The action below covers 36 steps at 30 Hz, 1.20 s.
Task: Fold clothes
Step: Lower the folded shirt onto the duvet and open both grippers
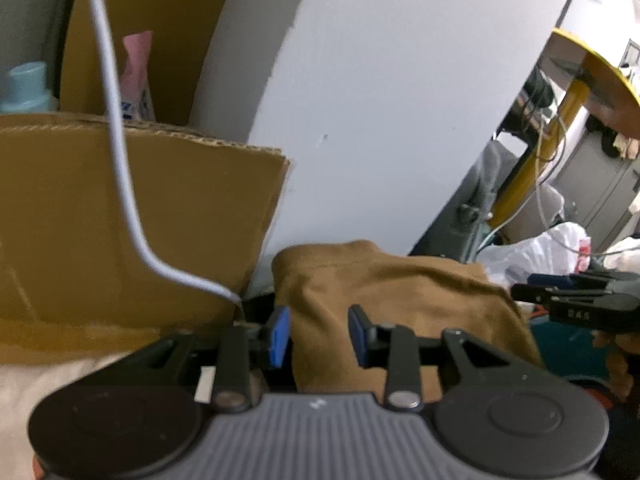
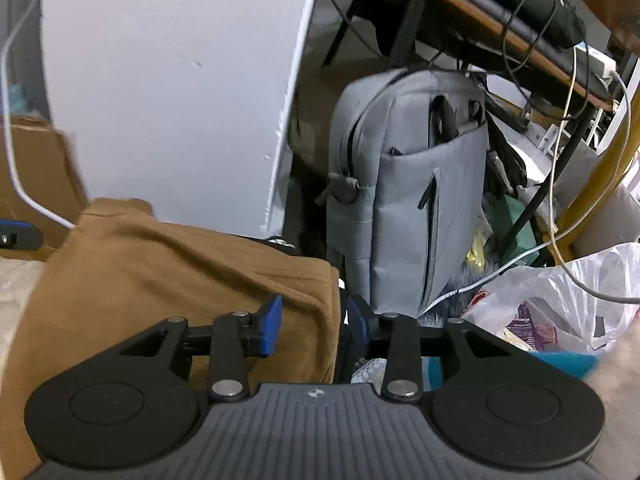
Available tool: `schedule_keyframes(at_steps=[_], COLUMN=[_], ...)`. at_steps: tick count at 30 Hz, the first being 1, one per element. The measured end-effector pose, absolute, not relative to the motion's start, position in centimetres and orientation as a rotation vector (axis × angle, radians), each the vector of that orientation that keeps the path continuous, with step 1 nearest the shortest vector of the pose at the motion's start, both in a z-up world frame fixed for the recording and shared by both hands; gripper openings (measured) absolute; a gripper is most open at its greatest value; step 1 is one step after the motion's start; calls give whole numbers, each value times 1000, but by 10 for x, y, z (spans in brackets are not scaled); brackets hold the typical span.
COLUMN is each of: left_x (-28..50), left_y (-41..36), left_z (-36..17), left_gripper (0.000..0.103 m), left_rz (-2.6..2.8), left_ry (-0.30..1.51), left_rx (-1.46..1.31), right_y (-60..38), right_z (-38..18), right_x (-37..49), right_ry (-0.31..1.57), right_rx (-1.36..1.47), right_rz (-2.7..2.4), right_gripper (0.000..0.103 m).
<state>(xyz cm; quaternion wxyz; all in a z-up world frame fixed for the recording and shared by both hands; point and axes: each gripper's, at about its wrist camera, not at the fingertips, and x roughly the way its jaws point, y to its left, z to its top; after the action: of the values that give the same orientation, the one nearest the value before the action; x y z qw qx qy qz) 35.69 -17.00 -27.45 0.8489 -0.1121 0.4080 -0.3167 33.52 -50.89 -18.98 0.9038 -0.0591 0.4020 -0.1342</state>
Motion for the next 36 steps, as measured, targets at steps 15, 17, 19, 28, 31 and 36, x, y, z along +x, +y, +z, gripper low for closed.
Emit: schedule_keyframes(at_steps=[15,17,19,28,31,36], left_x=[298,296,295,293,292,282], left_y=[-181,-185,-192,-214,-218,-209], left_z=[-262,-265,-271,-304,-315,-324], left_gripper=[39,39,38,37,36,28], left_rz=[-667,-671,-681,-689,-683,-619], left_ry=[900,898,903,951,970,976], left_rx=[-231,-228,-220,-199,-191,-178], right_y=[-479,-475,-473,-476,-483,-488], right_z=[-182,-183,-189,-219,-233,-242], right_x=[254,252,252,263,261,254], right_ry=[894,890,894,944,985,1003], right_rx=[-192,-206,-219,-256,-261,-288], right_rz=[-212,-197,-175,-186,-202,-206], right_gripper=[38,37,32,21,21,21])
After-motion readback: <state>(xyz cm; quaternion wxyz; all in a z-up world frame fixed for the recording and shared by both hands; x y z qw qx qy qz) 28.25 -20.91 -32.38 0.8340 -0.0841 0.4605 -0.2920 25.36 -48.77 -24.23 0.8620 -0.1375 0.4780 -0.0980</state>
